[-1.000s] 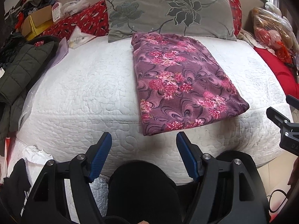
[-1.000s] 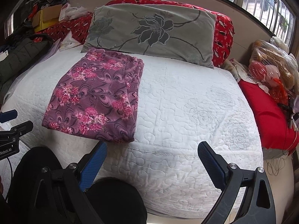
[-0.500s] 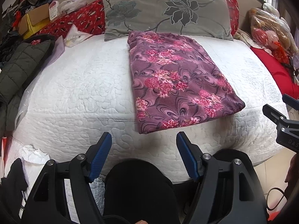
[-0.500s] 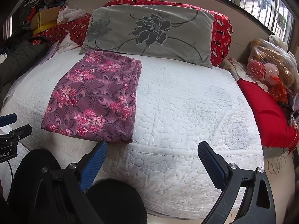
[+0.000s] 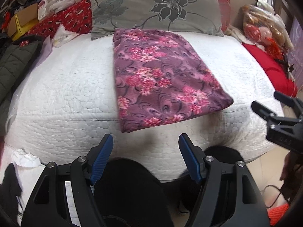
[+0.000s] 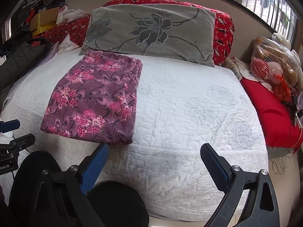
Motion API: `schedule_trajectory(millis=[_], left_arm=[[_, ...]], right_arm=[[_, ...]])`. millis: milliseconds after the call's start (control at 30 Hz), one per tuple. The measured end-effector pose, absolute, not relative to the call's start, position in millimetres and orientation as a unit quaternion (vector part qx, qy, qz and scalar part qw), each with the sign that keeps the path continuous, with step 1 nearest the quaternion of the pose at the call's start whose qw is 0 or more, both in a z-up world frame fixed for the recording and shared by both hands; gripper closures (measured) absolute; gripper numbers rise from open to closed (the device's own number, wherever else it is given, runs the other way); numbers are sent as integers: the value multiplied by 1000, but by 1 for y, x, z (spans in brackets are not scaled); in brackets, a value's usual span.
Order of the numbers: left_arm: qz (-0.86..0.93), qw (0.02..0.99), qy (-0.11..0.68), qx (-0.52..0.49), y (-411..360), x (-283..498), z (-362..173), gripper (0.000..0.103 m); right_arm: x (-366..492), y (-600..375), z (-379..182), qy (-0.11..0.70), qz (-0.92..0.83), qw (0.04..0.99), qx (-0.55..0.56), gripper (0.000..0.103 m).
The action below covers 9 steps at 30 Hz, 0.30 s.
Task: Fold small clothes
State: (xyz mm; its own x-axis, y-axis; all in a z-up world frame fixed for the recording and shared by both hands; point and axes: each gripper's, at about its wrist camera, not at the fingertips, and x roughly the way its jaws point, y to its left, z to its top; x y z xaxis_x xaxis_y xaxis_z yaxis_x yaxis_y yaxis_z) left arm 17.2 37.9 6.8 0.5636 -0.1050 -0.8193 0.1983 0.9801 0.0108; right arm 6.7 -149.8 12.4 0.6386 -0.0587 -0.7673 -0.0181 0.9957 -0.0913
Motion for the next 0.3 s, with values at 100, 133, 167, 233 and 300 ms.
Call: schedule_trajectory(millis=[100,133,167,233,300], left_arm=[[-89,889,446,50,33,14,12,32],[-89,889,446,51,32,14,13,31],[-89,889,447,52,31,14,13,31],[-88,887,449,54,29,15,13,31],[-84,886,452,59,27,14,12,31]], right_arm=[[8,-150,10,429,-11,902,-41,5],[8,-151,10,430,-12,902,-41,5],[8,-150,9,430,-12,902,-40,5],[8,-151,9,431,-13,901,-40,5],[8,-152,9,431,-15,901,-39,5]])
